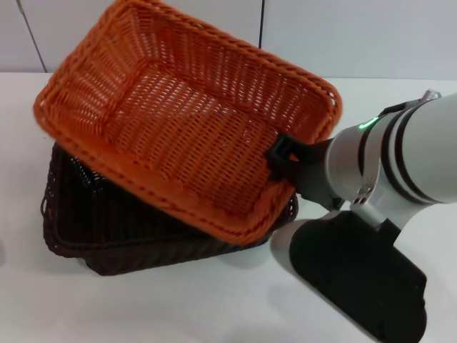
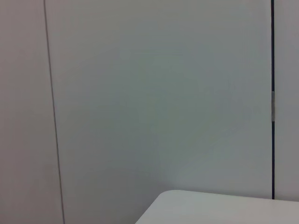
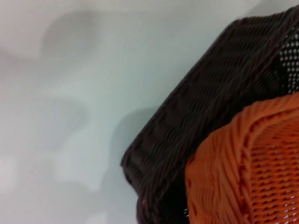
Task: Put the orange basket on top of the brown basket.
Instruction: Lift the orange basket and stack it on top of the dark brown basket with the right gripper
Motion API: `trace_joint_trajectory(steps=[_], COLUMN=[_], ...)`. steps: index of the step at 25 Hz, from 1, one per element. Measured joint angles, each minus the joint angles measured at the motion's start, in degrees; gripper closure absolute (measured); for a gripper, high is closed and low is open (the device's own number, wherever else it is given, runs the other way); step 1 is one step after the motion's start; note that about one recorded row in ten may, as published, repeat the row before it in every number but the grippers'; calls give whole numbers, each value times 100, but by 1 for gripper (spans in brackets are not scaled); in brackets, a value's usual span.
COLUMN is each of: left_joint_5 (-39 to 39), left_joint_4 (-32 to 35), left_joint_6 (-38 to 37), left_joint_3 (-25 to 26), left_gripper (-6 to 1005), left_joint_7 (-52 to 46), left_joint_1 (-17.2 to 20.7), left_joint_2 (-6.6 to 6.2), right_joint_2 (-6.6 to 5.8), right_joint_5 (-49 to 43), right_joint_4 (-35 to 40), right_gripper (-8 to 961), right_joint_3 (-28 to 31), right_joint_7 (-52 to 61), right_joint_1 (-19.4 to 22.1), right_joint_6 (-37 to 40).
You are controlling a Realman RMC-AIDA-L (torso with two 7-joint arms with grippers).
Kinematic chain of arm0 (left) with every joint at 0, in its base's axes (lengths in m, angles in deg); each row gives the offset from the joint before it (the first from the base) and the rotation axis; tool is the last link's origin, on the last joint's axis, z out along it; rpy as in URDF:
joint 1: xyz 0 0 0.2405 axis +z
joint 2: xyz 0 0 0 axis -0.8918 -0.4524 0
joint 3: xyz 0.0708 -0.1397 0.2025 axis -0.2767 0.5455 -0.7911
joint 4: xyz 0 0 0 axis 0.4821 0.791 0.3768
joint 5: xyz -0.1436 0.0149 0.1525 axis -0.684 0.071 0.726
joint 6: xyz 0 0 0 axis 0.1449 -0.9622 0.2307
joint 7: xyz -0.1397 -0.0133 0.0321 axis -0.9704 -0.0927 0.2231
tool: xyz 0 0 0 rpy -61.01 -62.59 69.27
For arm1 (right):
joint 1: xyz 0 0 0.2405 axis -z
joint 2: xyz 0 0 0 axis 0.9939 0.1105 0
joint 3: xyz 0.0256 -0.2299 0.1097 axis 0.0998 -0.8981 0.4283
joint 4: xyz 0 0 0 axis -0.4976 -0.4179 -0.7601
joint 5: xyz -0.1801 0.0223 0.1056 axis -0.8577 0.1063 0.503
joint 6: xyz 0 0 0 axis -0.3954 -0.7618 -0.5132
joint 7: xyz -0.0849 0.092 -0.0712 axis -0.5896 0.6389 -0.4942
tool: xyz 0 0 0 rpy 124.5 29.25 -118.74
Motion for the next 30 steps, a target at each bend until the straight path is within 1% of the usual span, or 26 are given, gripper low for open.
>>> trace_joint_trajectory(steps=[1,2,3,4,7,11,15,17,24,30], left_joint_5=[-2,-2,-2,-2,-3,-4,-3,-2,-2,-8], left_joint_4=[0,0,0,0,11,13,12,13,21,21], left_joint_6=[0,0,0,0,4,26,27,27,19,2], left_joint_3=[0,0,0,0,0,0,0,0,-11,-3], left_gripper=[274,274,274,274,274,274,274,274,274,274], left_joint_7=[0,0,0,0,0,0,0,-25,-212,-221], left_joint_1=[3,3,3,3,17,-1,-10,-15,-9,33], left_joint_2=[2,2,2,2,8,7,7,12,15,16], right_joint_2=[-19,-64,-64,-98,-131,-146,-184,-218,-262,-255], right_joint_5=[-2,-6,-6,-9,-12,-15,-17,-17,-17,-14], right_joint_4=[46,165,165,286,433,508,529,569,636,608], right_gripper=[803,803,806,810,820,824,828,829,830,831], right_joint_3=[30,120,120,220,283,338,358,358,347,203], right_joint_7=[0,1,1,2,2,3,-8,-25,-143,-174], right_joint_1=[12,31,31,44,63,53,-19,-127,-363,-391], right_joint_6=[-1,22,22,60,168,283,367,475,548,465])
